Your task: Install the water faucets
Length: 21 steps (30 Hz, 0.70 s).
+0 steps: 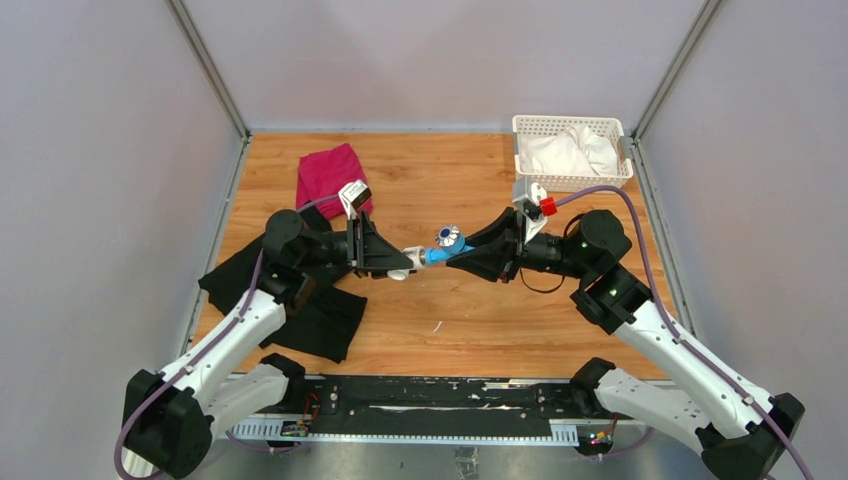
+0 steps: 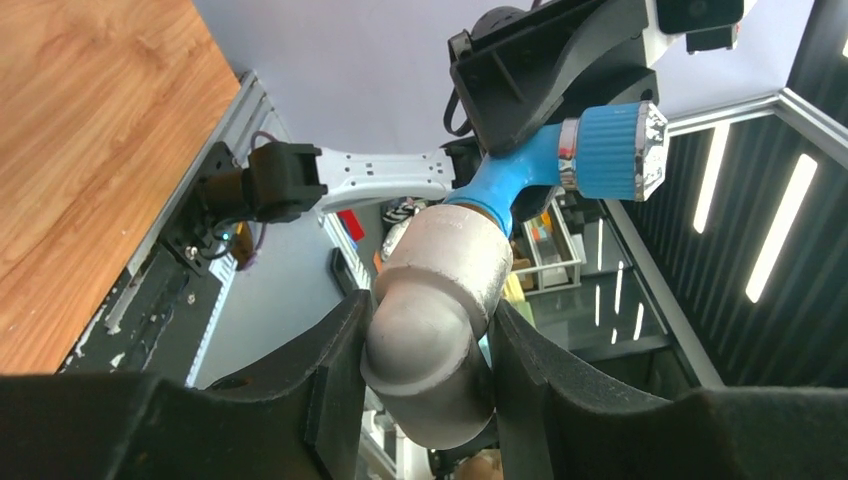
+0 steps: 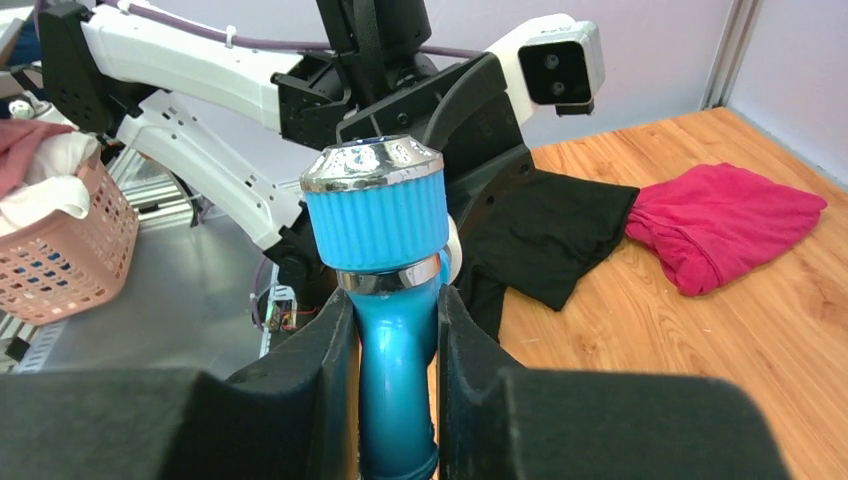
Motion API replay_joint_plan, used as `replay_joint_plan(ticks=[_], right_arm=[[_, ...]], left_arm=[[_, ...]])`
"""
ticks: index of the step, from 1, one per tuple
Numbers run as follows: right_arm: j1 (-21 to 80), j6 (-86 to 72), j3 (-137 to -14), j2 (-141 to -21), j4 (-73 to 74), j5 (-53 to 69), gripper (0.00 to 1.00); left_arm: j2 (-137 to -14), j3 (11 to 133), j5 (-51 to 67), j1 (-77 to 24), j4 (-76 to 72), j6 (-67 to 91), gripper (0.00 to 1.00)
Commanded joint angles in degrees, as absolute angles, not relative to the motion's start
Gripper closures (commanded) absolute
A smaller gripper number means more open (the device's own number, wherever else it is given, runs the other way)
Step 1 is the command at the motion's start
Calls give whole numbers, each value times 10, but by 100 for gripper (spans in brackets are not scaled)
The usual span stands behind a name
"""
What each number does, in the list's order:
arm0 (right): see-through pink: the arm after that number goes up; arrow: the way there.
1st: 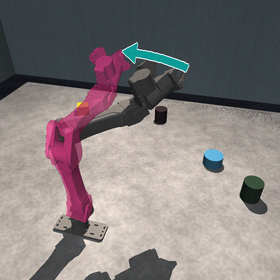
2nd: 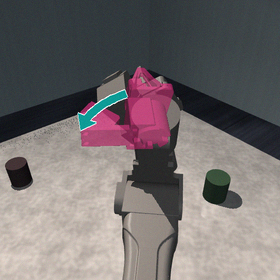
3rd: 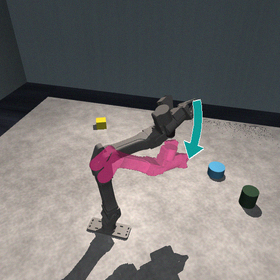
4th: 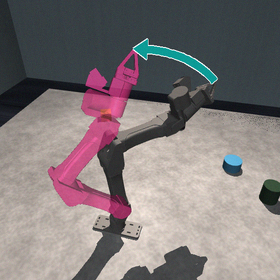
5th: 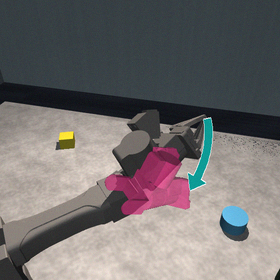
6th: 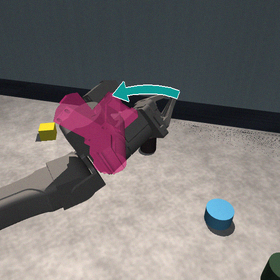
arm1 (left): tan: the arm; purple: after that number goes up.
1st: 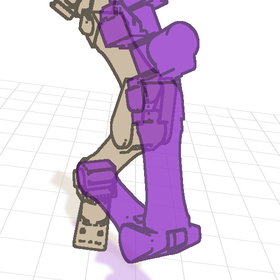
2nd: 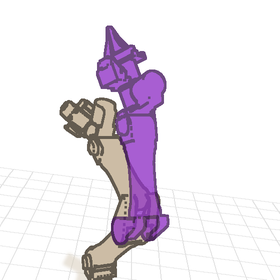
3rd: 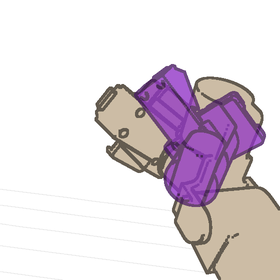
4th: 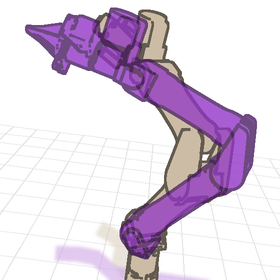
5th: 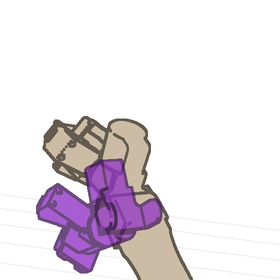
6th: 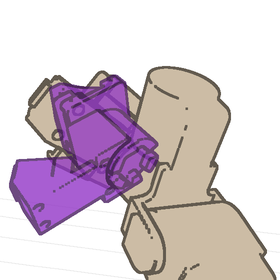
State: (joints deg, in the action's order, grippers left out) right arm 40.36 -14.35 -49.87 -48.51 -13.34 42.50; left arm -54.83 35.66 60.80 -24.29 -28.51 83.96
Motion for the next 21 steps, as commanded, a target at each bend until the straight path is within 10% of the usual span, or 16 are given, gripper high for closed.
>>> replay_joint_plan(ticks=[1, 21], right_arm=[[402, -214, -497, -491, -199, 404, 100], [402, -407, -426, -496, -140, 166, 100]], left_arm=[[-560, 356, 610, -250, -295, 768, 100], [-460, 363, 486, -250, -294, 684, 100]])
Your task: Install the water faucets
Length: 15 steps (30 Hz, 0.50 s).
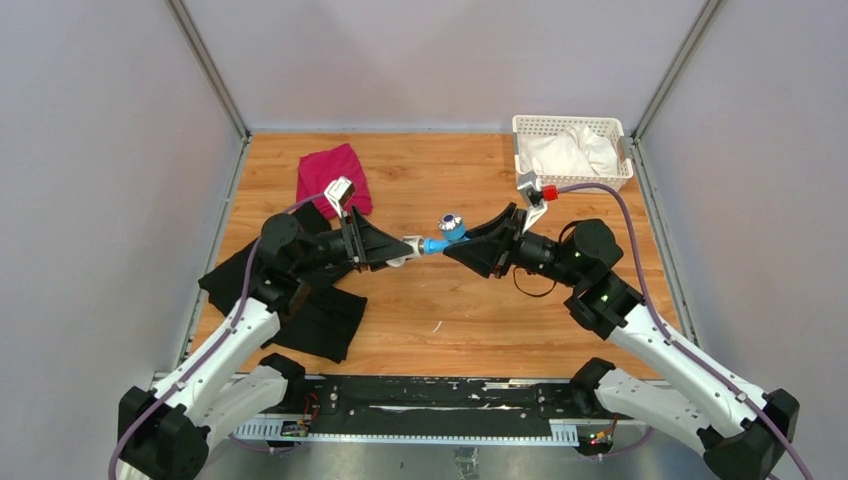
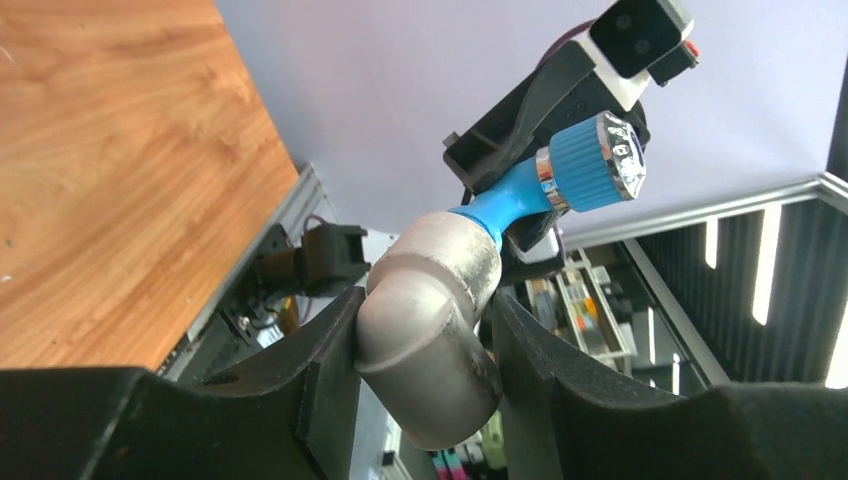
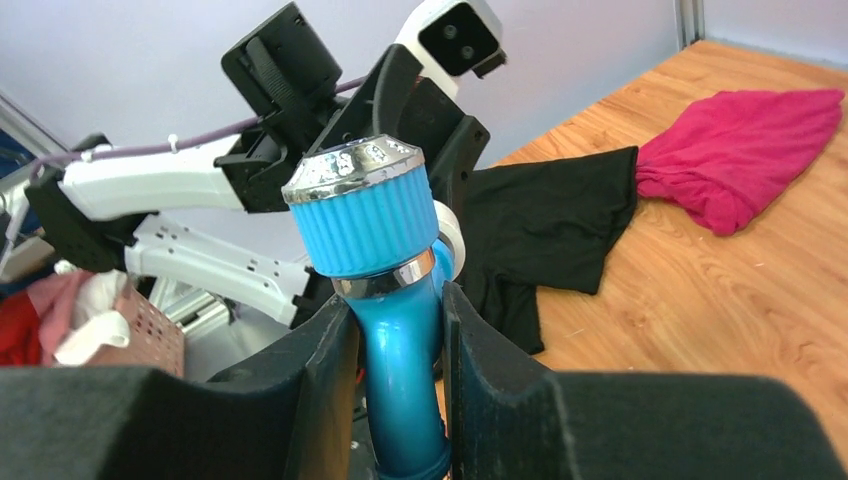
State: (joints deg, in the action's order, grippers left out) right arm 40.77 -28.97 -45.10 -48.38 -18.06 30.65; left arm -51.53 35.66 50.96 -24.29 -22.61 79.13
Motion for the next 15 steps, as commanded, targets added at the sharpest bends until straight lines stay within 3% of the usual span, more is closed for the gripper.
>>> replay_joint_plan(ticks=[1, 15], right_arm=[[402, -419, -422, -498, -138, 159, 100], [387, -569, -357, -511, -125, 120, 100]], left_arm=[[-451, 359, 477, -250, -294, 679, 100], [-409, 348, 433, -250, -245, 622, 100]])
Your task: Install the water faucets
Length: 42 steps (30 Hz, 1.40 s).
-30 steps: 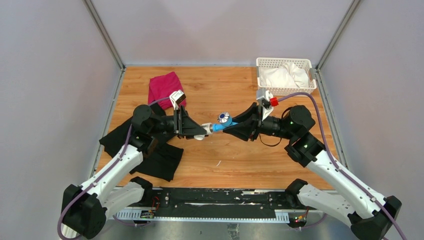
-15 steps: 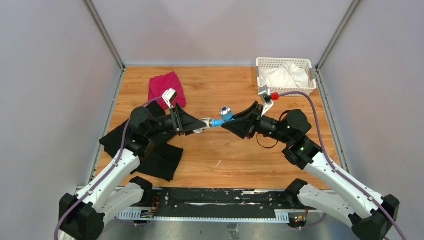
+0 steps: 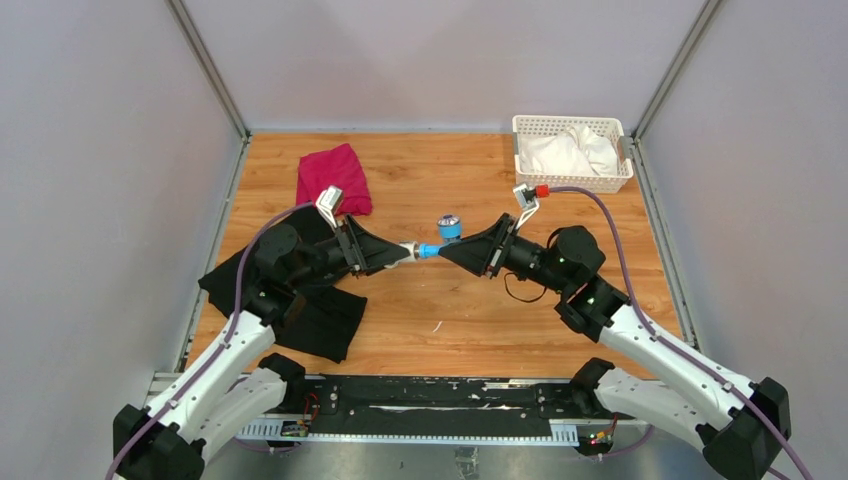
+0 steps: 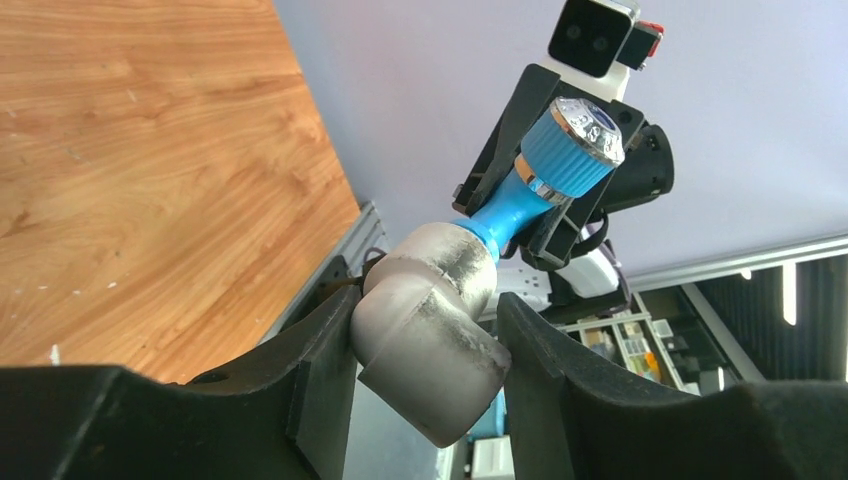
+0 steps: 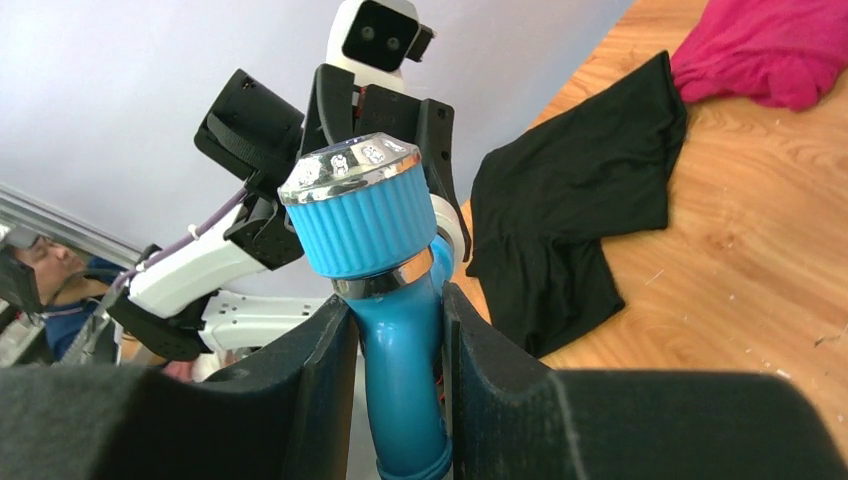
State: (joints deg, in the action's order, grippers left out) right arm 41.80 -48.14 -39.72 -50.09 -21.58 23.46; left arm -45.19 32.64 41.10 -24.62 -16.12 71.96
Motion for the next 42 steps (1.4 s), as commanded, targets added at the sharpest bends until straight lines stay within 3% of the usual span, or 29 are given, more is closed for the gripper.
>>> replay_joint_plan(ticks=[1, 16, 19, 26, 38, 39, 40, 42], right_arm=[[387, -571, -355, -511, -124, 120, 100], [375, -626, -321, -507, -83, 141, 100], [375, -623, -307, -508, -85, 136, 100], [375, -600, -287, -506, -63, 109, 100], [367, -504, -287, -585, -74, 93, 100], [364, -500, -288, -599, -80, 96, 97], [361, -496, -289, -613, -90, 102, 88], [355, -484, -287, -645, -119, 118, 46]], left_arm=[[-407, 349, 431, -250, -235, 615, 100], [-379, 407, 363, -250, -45, 459, 99], [-389, 420, 363, -250, -7, 442, 44], [-381, 434, 327, -250, 56, 414, 2], [-375, 433, 199, -250, 198, 395, 0], [-375, 430, 197, -250, 200, 400, 0], [-373, 428, 191, -250, 203, 403, 0], [-368, 428, 177, -250, 211, 399, 0]])
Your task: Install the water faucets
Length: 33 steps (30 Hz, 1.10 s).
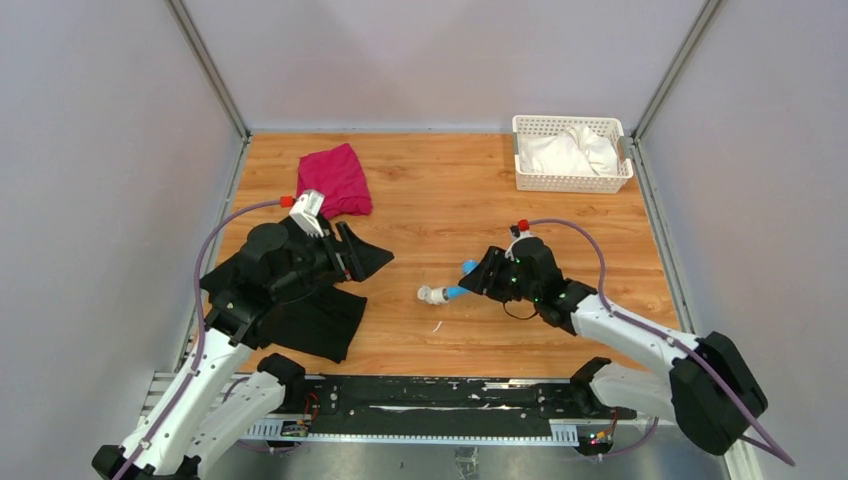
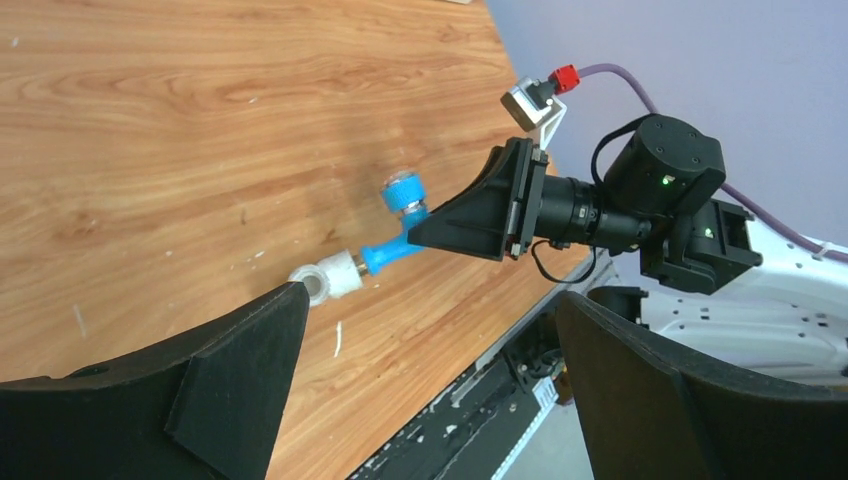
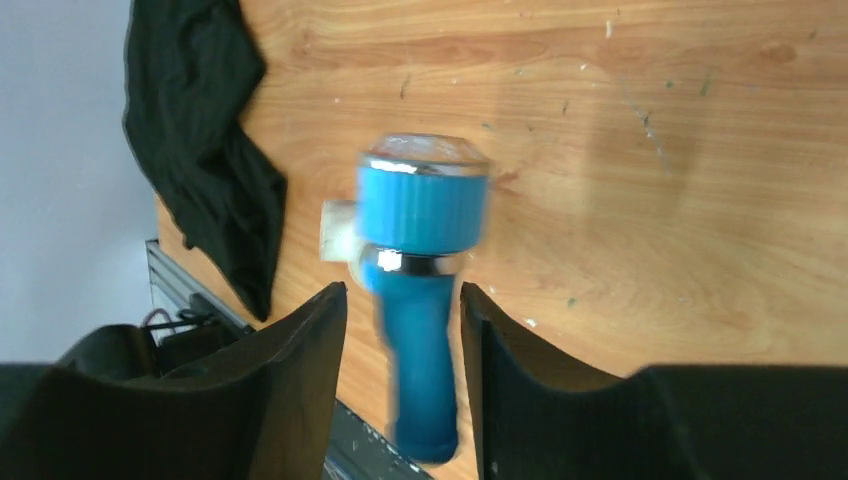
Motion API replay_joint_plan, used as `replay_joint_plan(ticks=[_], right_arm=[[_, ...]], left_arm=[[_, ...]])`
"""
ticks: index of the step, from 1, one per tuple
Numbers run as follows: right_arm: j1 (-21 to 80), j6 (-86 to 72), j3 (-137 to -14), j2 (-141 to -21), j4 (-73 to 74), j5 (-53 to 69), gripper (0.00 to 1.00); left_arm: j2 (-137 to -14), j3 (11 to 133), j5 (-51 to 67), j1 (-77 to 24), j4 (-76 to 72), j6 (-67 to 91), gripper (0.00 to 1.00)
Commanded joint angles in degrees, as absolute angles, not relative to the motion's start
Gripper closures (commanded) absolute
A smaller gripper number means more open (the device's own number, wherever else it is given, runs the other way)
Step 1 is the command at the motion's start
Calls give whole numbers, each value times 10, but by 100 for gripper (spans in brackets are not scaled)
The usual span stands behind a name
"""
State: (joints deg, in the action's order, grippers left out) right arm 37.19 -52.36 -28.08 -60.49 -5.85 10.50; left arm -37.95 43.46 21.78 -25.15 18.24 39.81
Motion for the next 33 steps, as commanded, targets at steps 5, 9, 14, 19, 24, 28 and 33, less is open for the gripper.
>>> replay_joint_plan(ticks=[5, 9, 14, 19, 24, 28, 33], right_arm=[[351, -377, -362, -658, 34, 53, 9], [351, -277, -459, -653, 213, -152, 8], [350, -209, -540, -630, 324, -305, 6], [350, -226, -628, -587, 393, -419, 6], [350, -221, -621, -513, 368, -470, 6], [350, -212, -569, -460, 327, -473, 7], [350, -230, -535, -428, 314, -480, 7]], left_arm=[[-346, 445, 83, -250, 266, 385, 0], [-347, 471, 31, -250, 315, 388, 0], [-380, 538, -50, -250, 395, 375, 0], [-395, 598, -116, -250, 444, 347, 0], [-386, 602, -147, -250, 446, 346, 0], [-393, 600, -152, -250, 447, 351, 0], [-402, 608, -155, -250, 449, 356, 0]])
